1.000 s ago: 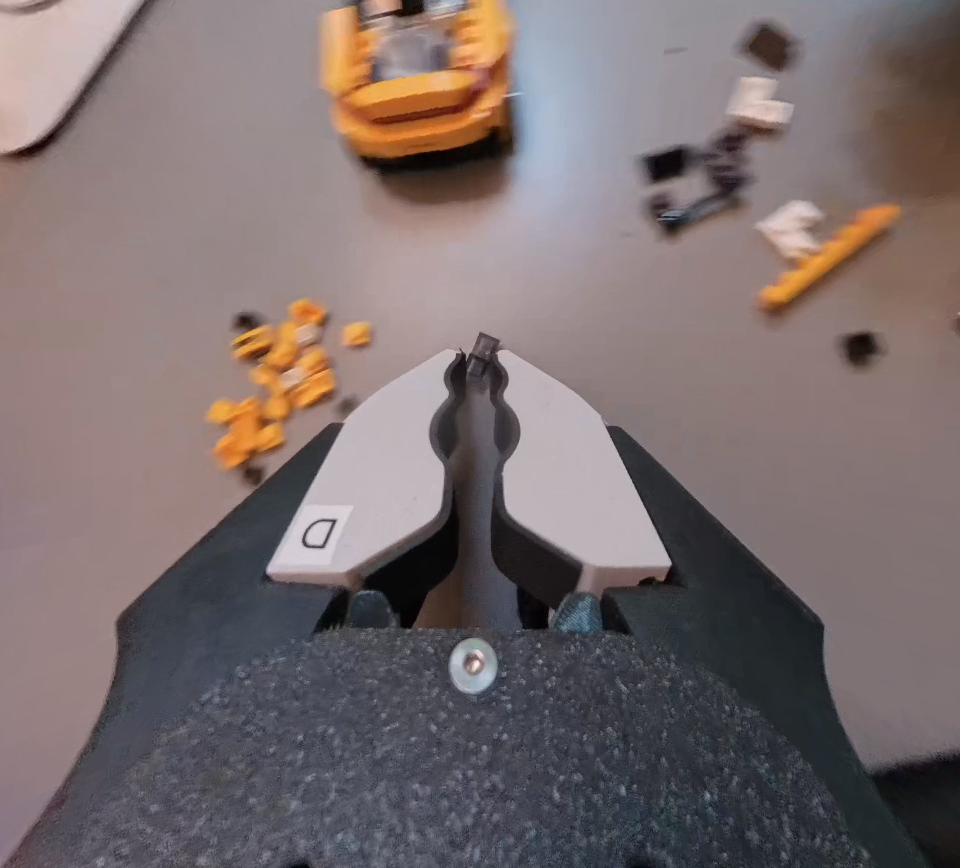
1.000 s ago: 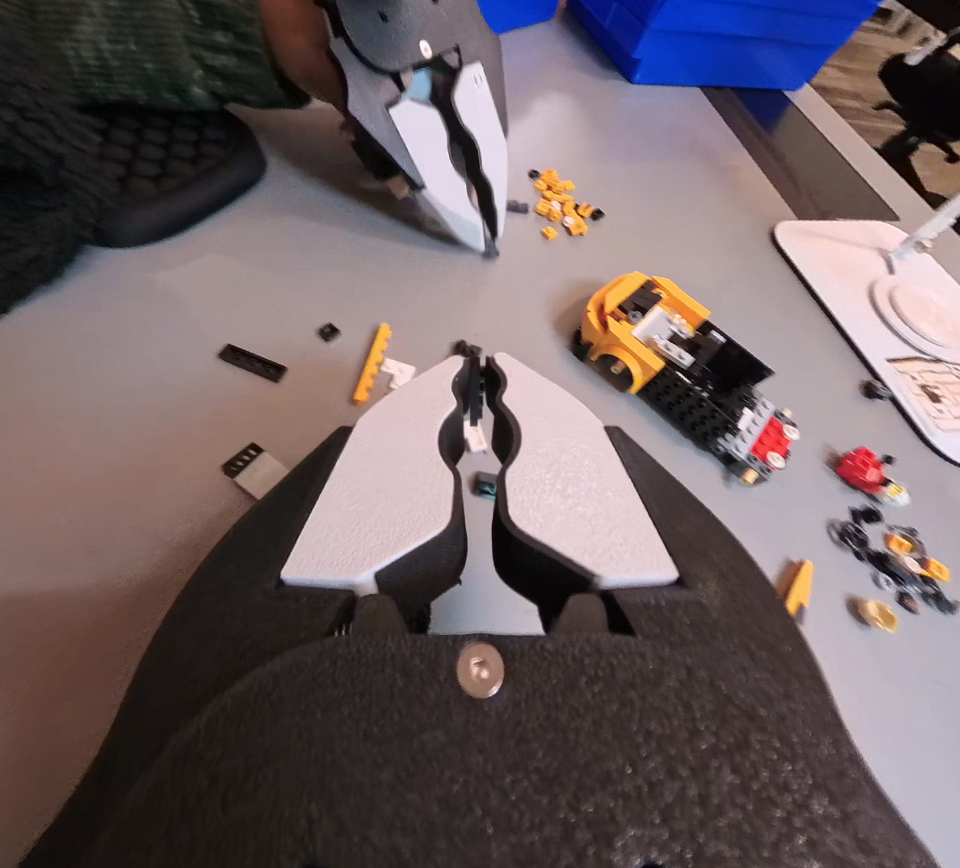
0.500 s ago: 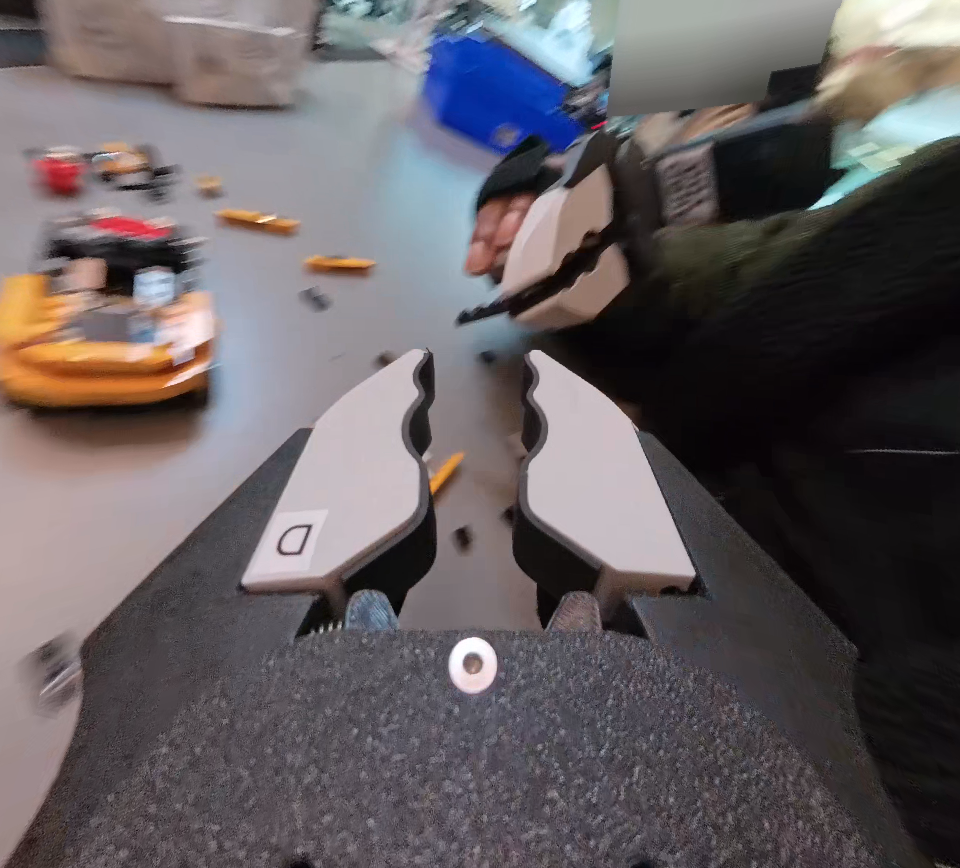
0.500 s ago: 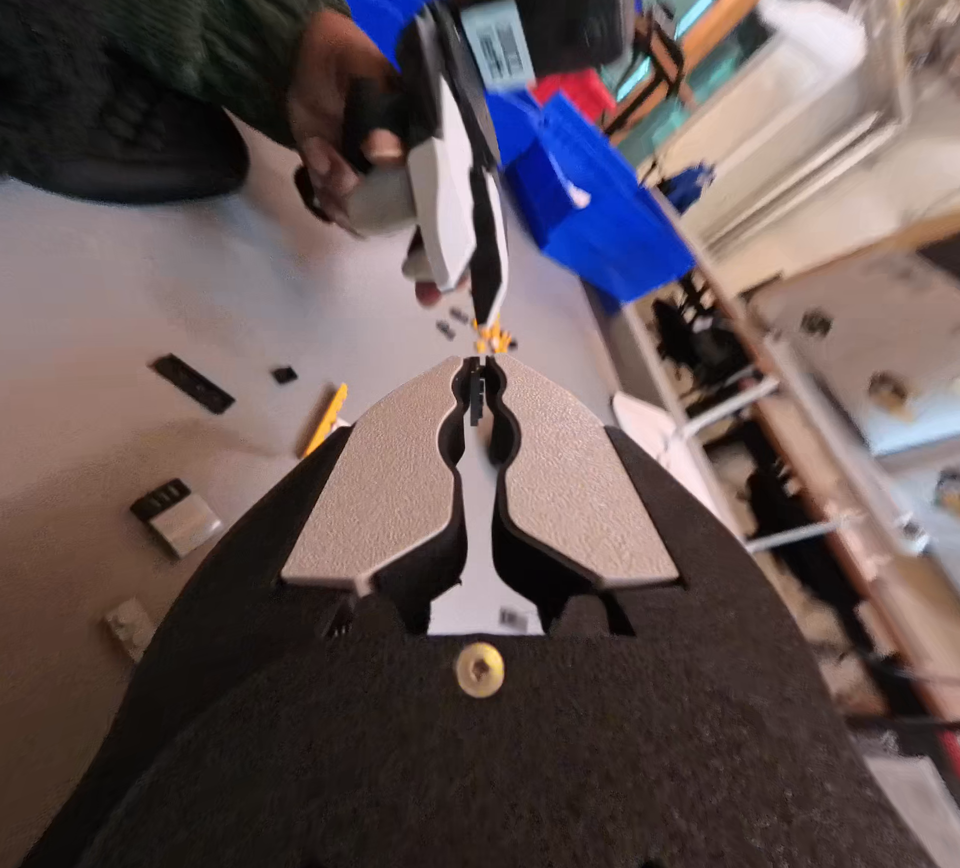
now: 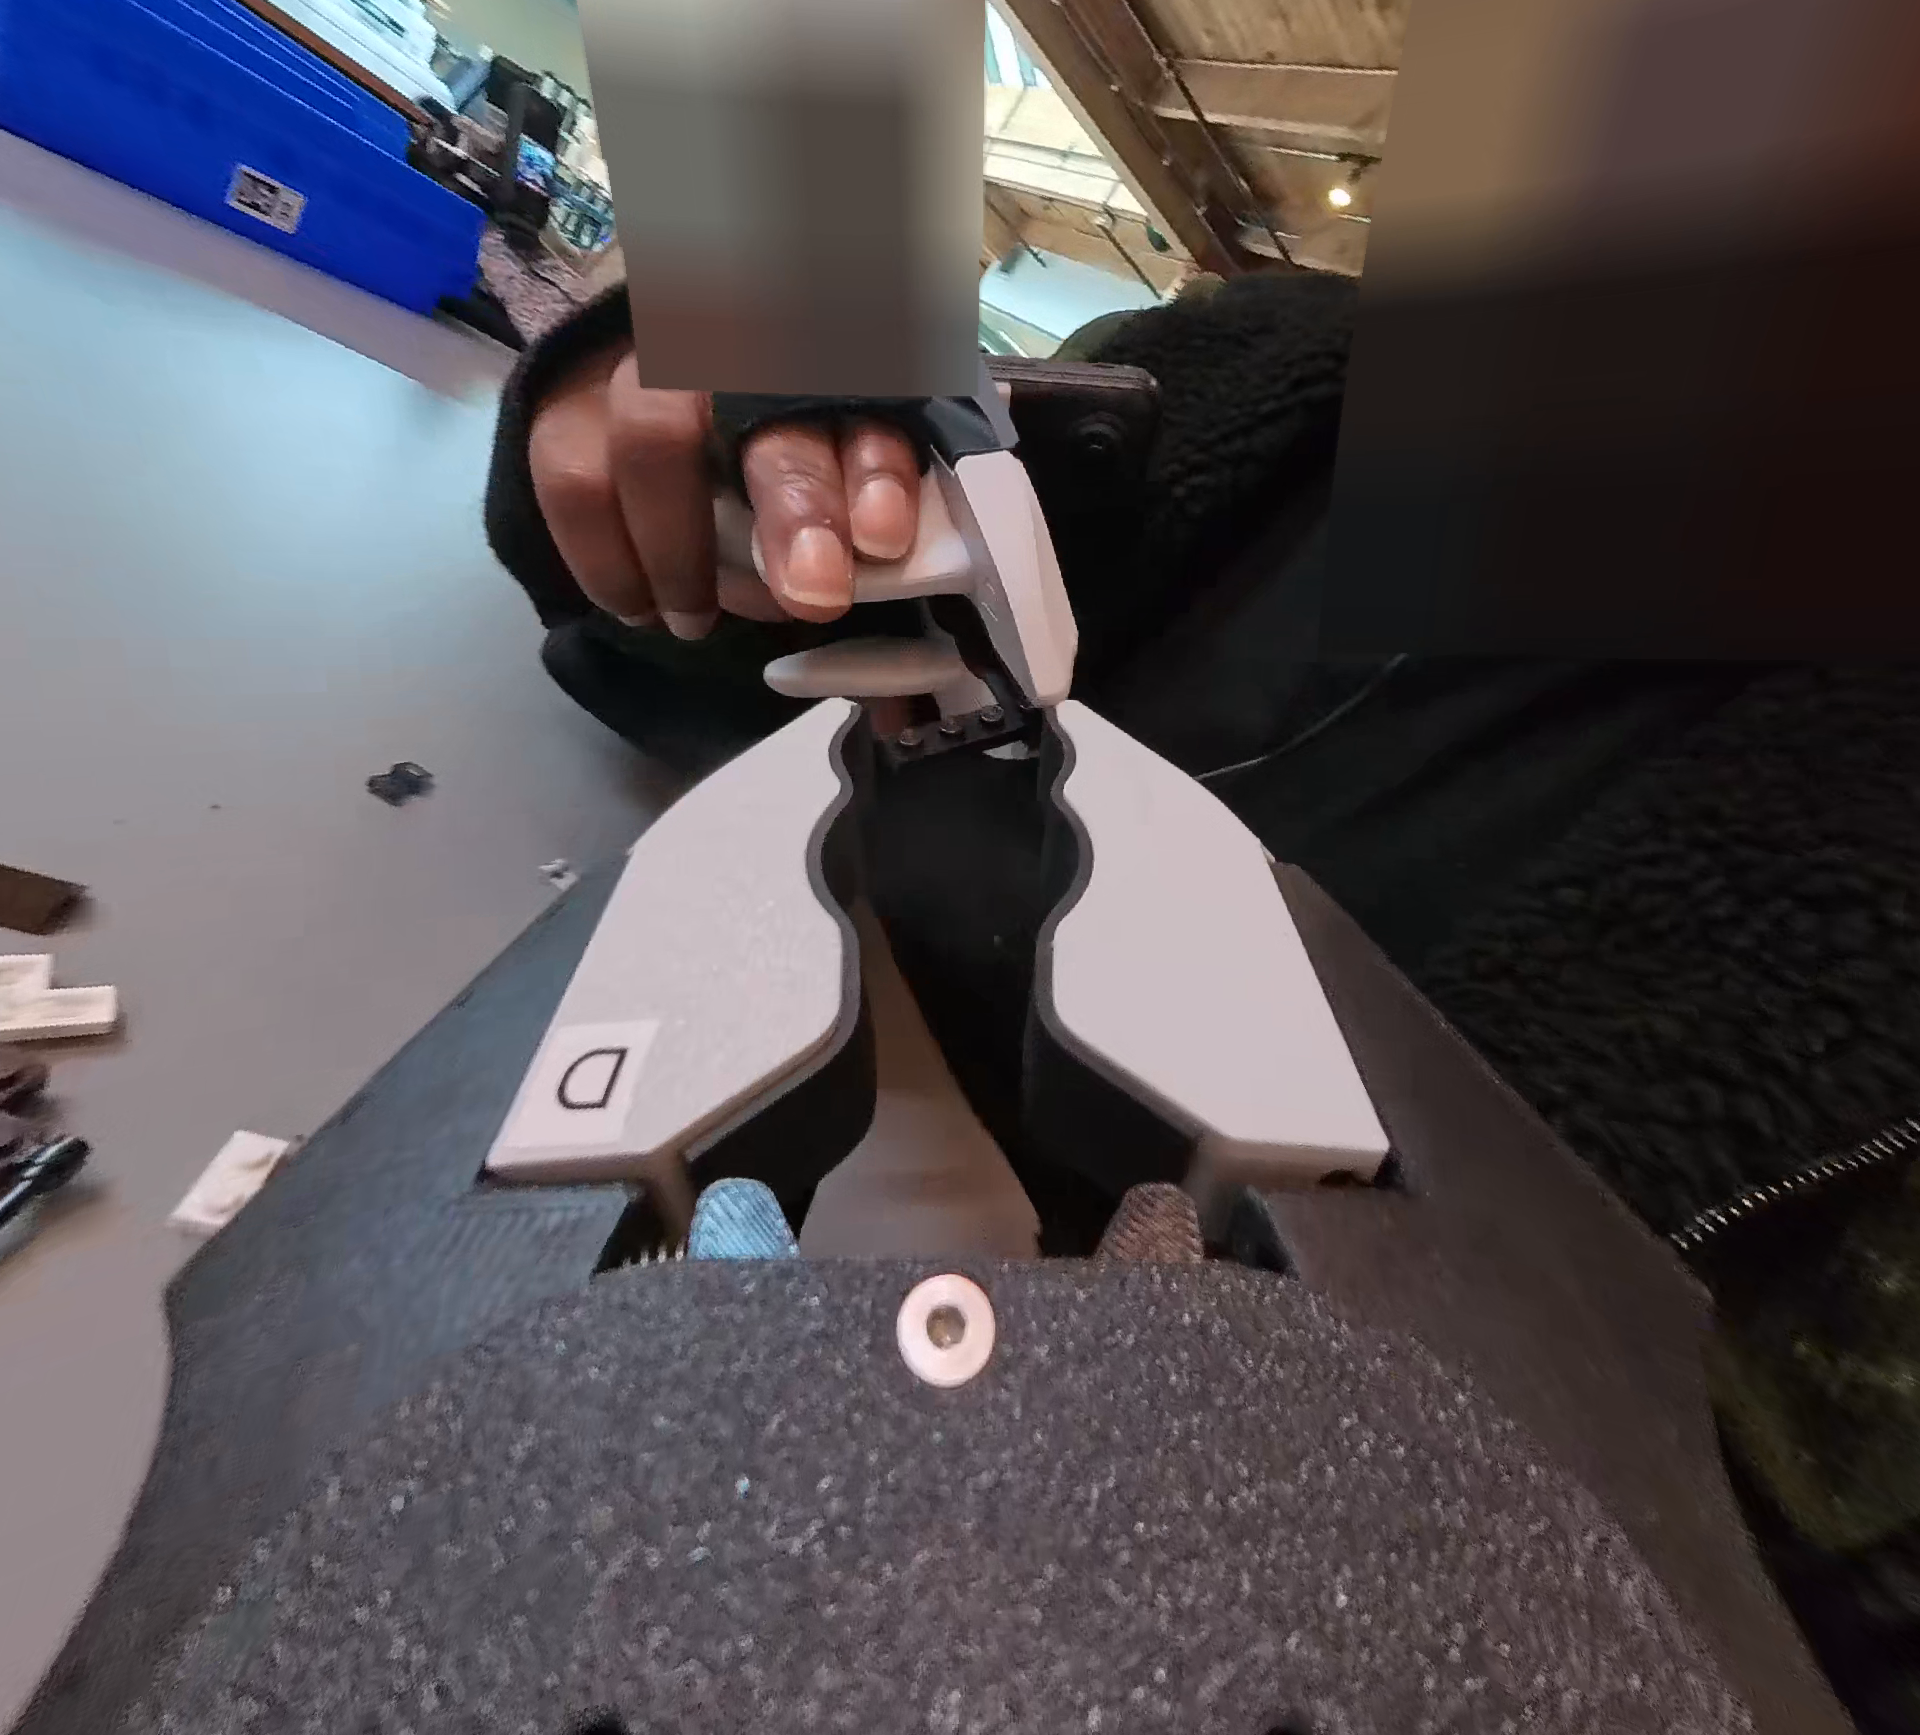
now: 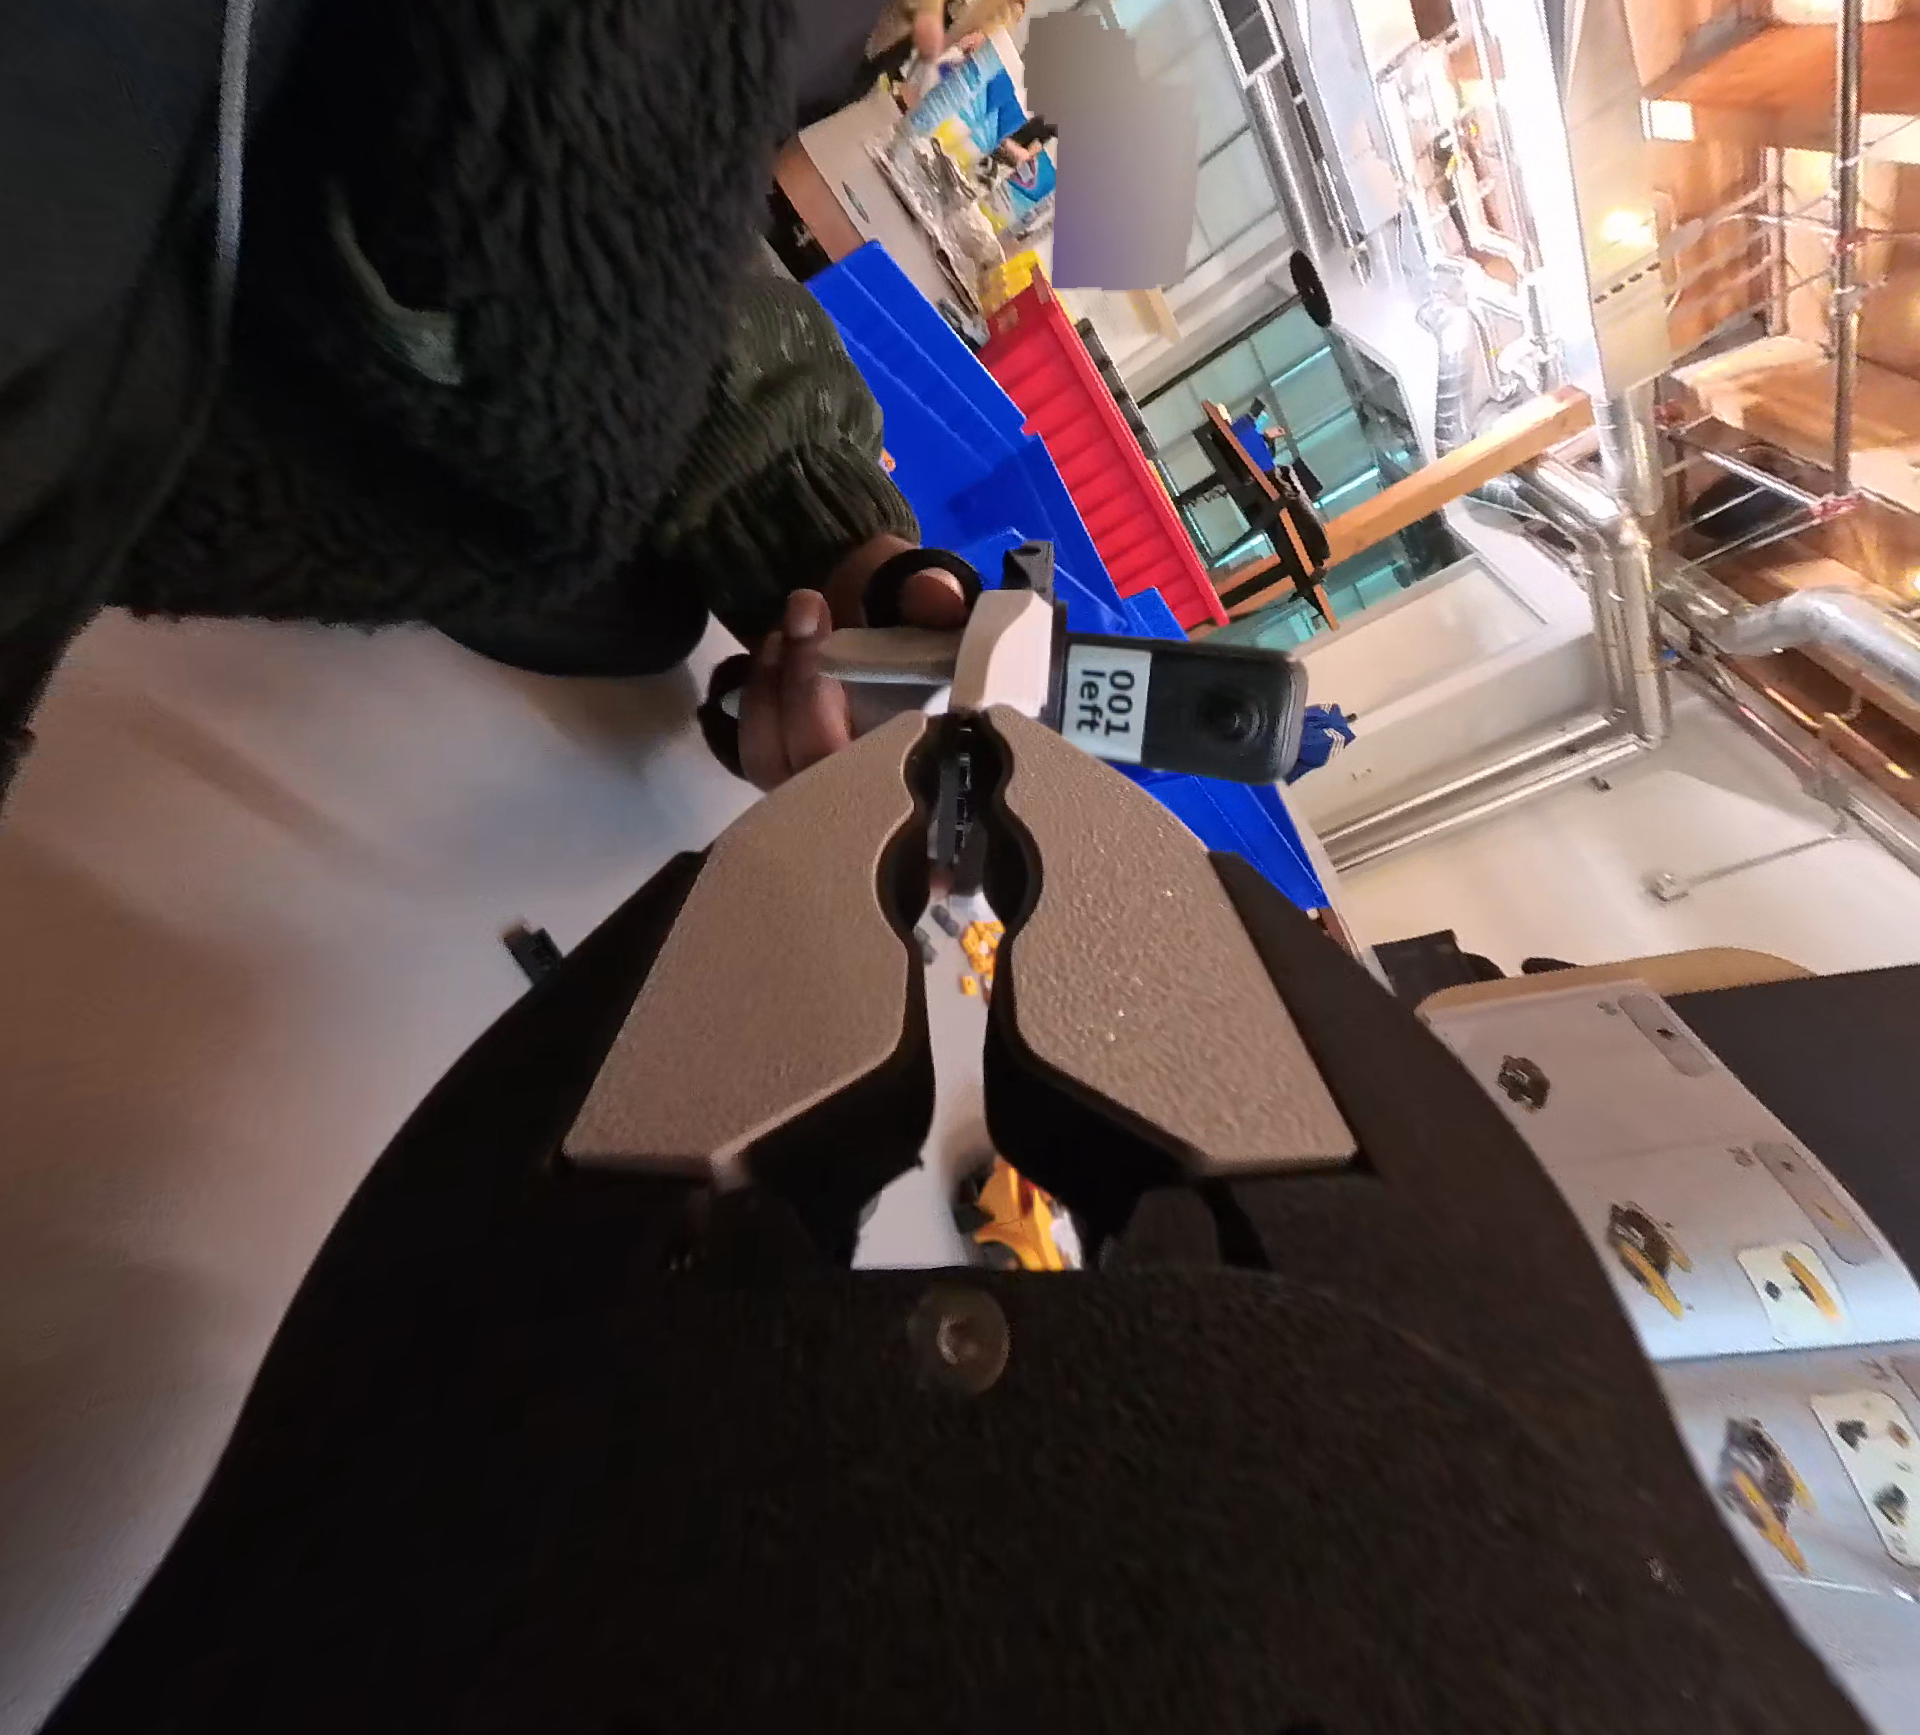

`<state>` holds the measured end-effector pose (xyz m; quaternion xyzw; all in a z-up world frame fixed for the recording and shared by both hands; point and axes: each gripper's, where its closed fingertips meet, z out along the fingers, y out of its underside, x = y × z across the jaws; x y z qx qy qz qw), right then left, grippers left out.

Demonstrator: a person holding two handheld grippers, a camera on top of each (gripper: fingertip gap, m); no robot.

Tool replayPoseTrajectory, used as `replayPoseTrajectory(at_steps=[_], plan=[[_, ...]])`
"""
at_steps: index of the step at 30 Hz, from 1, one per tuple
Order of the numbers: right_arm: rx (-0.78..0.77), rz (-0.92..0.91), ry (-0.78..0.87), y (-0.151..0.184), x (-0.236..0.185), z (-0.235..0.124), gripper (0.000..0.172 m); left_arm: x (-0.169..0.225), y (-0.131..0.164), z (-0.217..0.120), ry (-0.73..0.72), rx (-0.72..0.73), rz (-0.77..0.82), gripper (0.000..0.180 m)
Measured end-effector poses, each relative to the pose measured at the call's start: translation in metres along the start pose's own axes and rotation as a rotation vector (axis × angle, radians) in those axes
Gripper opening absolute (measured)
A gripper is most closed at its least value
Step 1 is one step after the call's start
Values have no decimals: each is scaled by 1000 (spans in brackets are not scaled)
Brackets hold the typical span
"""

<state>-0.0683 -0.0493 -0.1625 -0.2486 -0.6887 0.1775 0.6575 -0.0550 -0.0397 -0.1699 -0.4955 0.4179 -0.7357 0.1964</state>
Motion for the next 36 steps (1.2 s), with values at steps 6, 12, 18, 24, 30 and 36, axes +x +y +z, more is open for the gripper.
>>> replayPoseTrajectory(at_steps=[6,12,18,24,30,36], plan=[[37,26,-23,-8,-5,2,5,9,8,2,83,-41,-40,27],[8,71,24,3,9,-2,5,4,-5,-14,-28,-5,25,9],[-93,276,157,52,41,-13,14,-11,-33,-44,-381,-6,179,8],[-247,528,316,104,76,-35,18,32,-92,-200,-1451,-12,508,8],[-348,775,332,130,84,-48,14,114,-23,-361,-2062,-82,136,8],[-371,929,307,131,82,-56,11,98,42,-398,-2039,-97,-134,25]])
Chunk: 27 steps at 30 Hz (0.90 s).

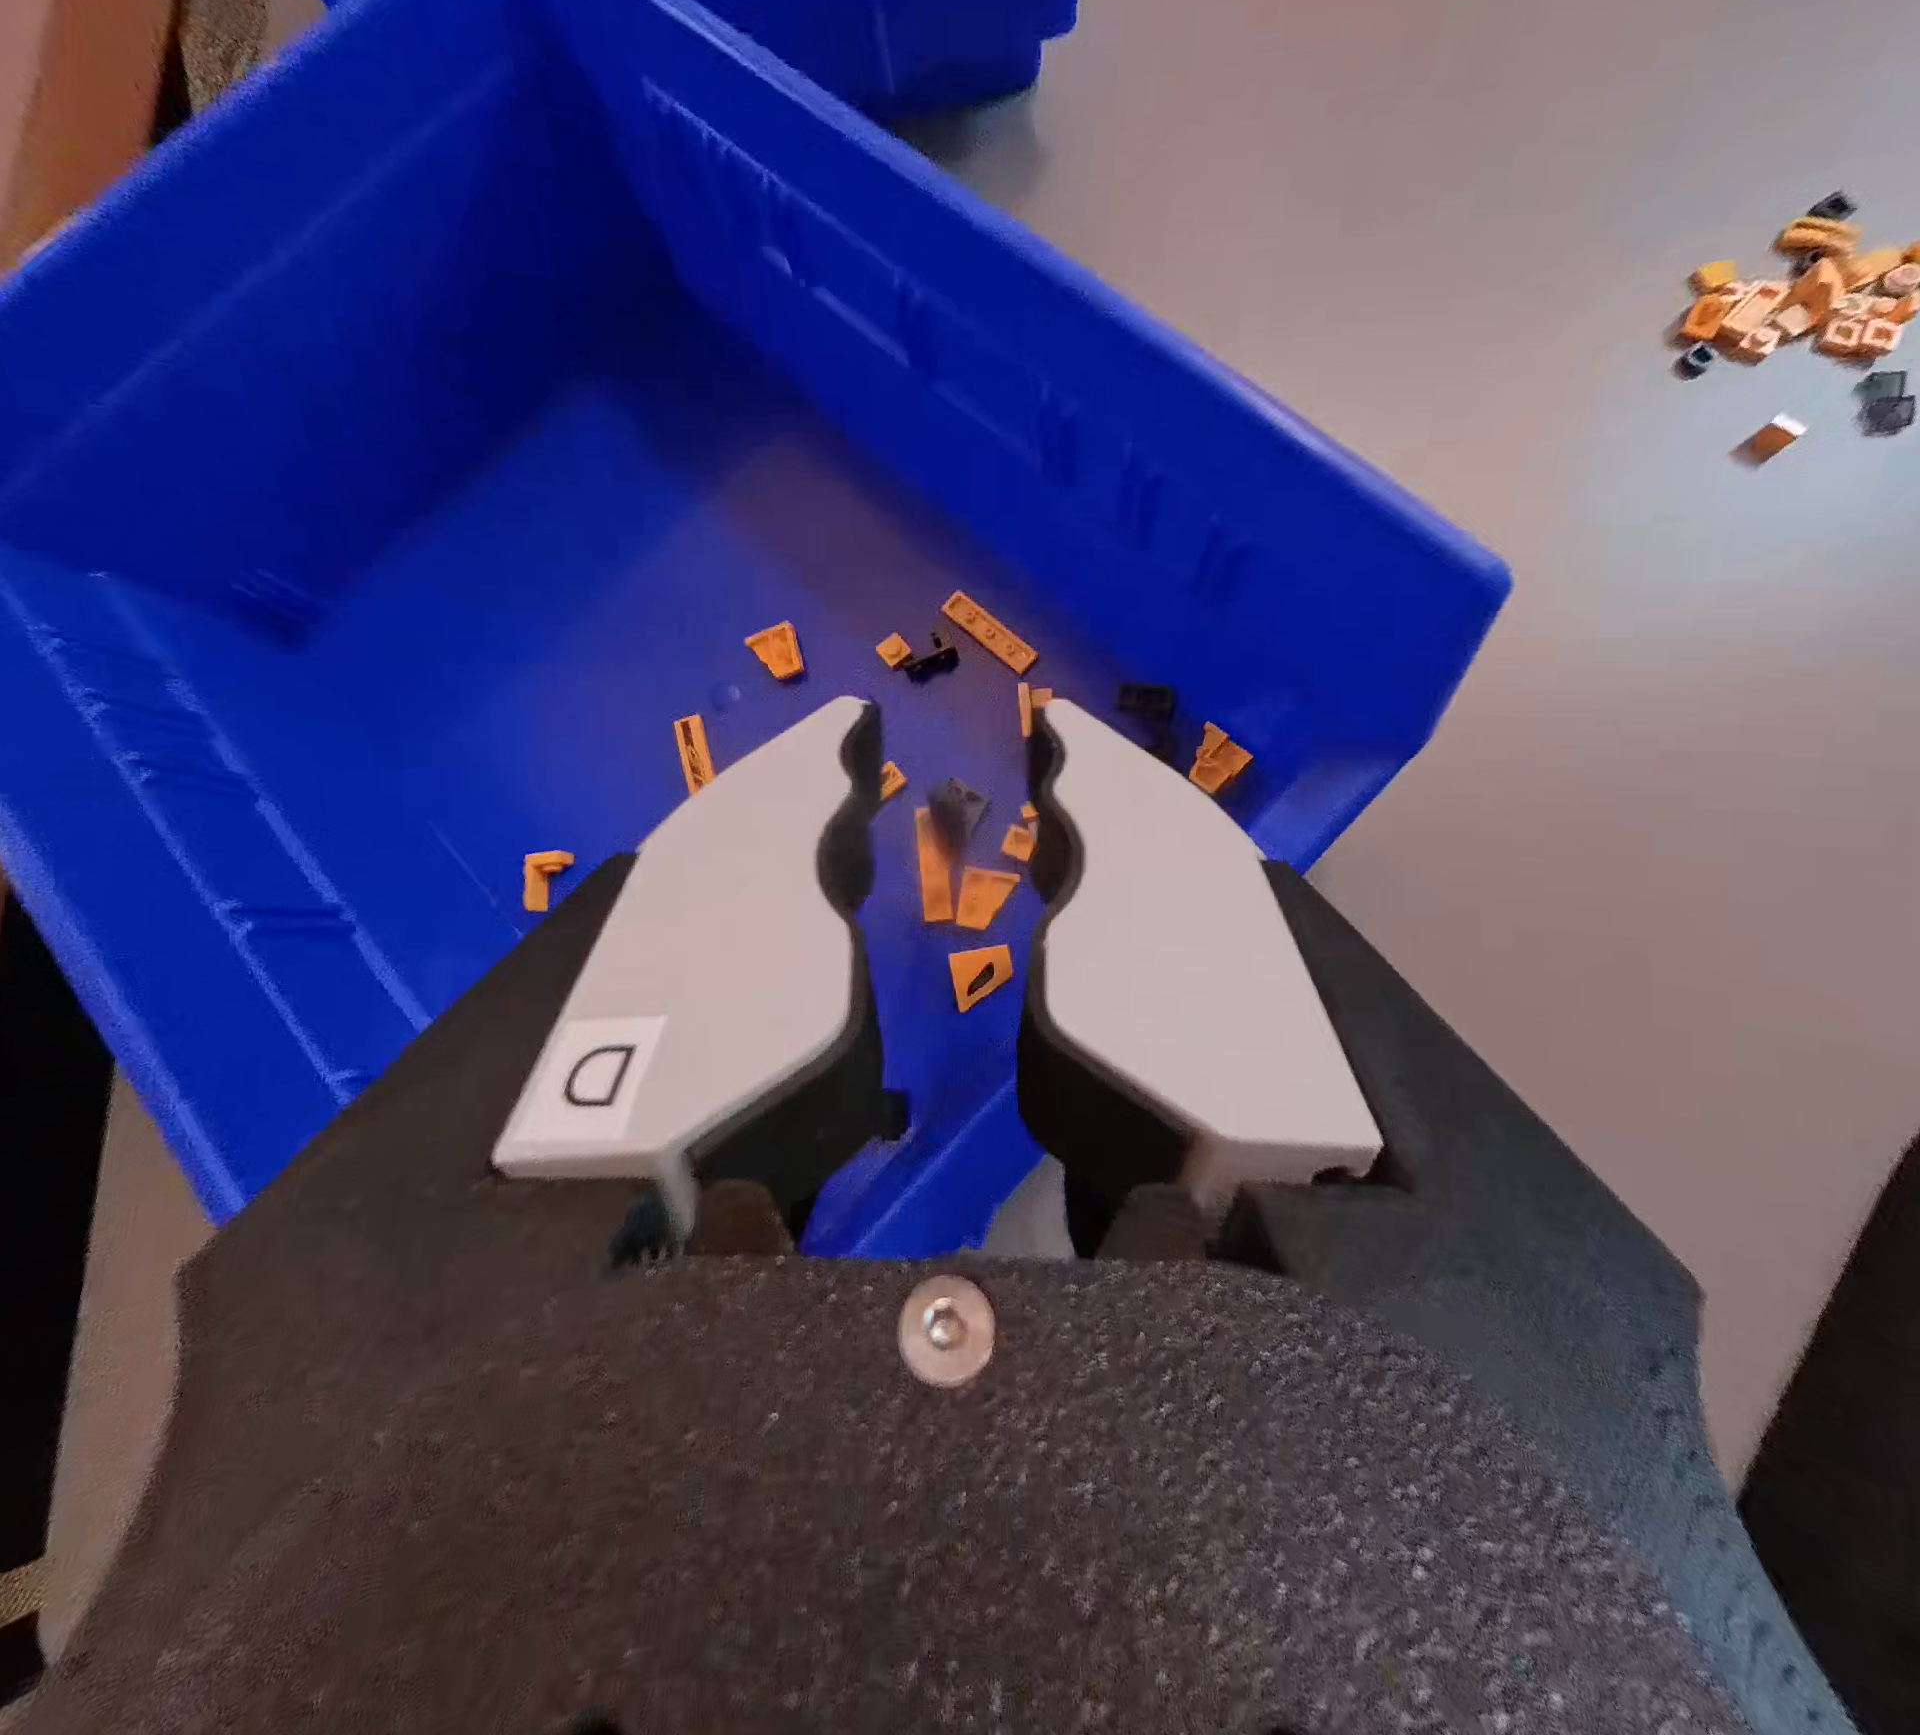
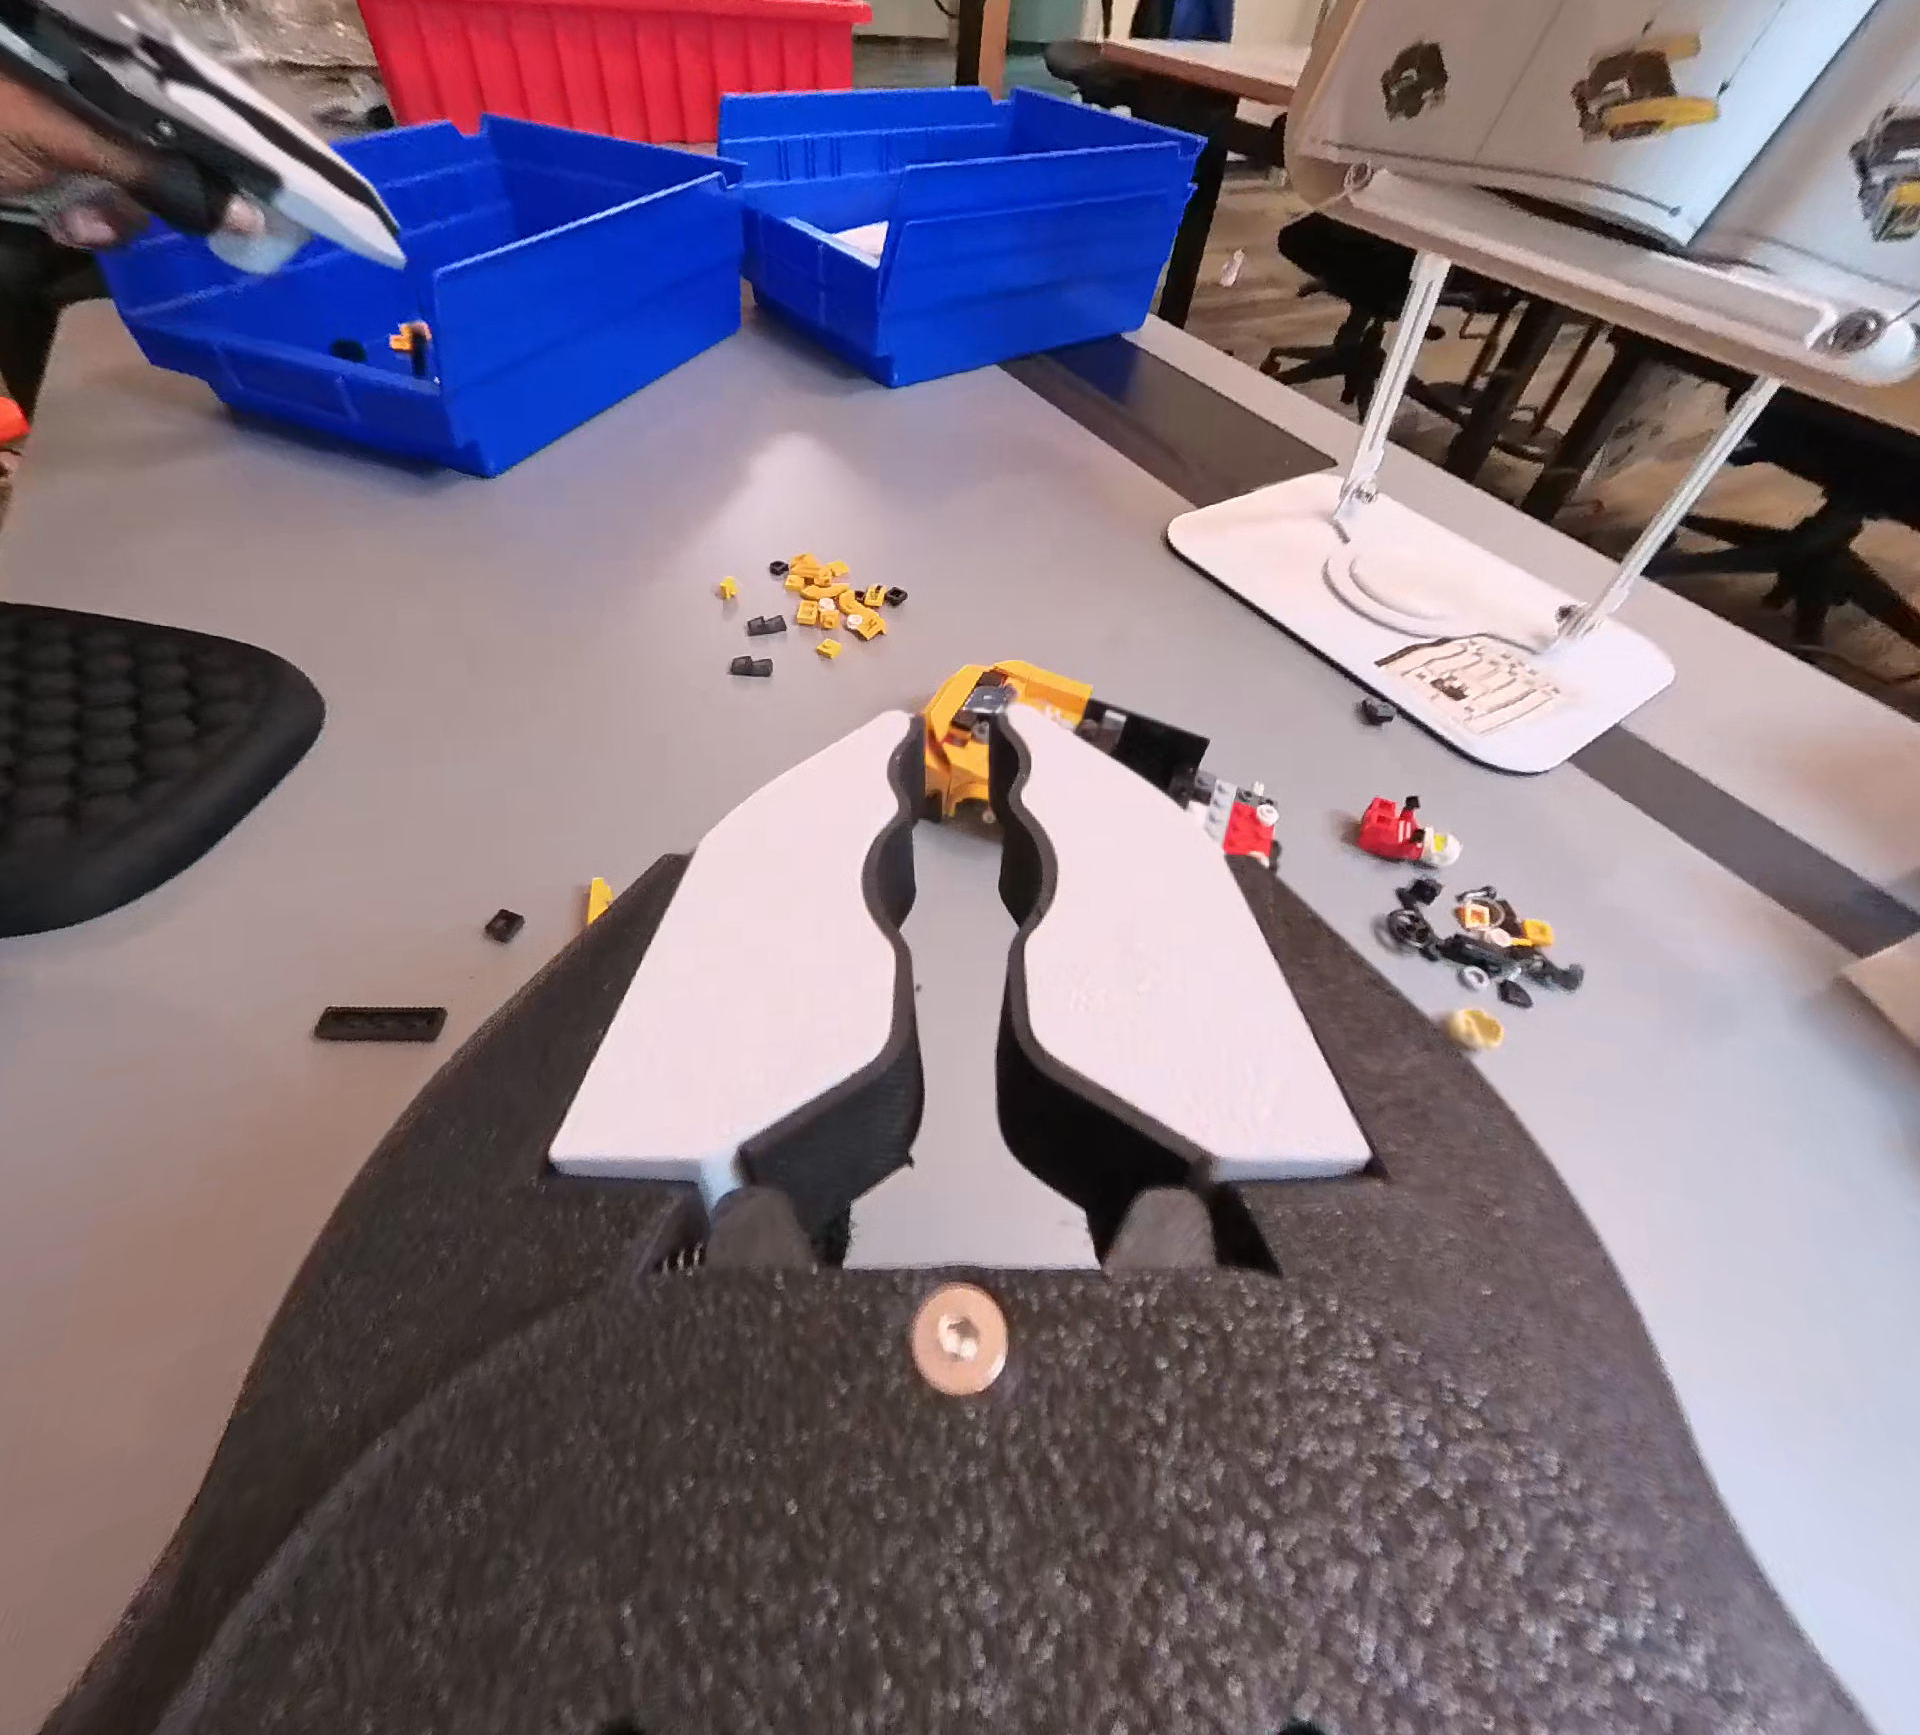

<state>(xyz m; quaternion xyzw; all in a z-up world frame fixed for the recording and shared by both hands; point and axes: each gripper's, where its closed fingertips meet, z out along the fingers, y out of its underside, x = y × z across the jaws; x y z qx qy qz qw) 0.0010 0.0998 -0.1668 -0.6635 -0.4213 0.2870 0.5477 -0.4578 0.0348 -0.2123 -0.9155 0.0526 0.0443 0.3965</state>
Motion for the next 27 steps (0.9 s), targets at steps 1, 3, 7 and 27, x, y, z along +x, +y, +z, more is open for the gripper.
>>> replayPoseTrajectory(at_steps=[1,3,7,27], plan=[[-10,7,1,1,0,-1,11,1,2,3,6,1,0,29],[-27,15,6,5,-1,-3,10,4,-2,4,4,25,6,39],[-42,49,-4,14,-5,-4,9,57,-51,-27,118,272,131,34],[-23,137,-33,41,4,0,7,276,-32,108,507,-71,548,7]])
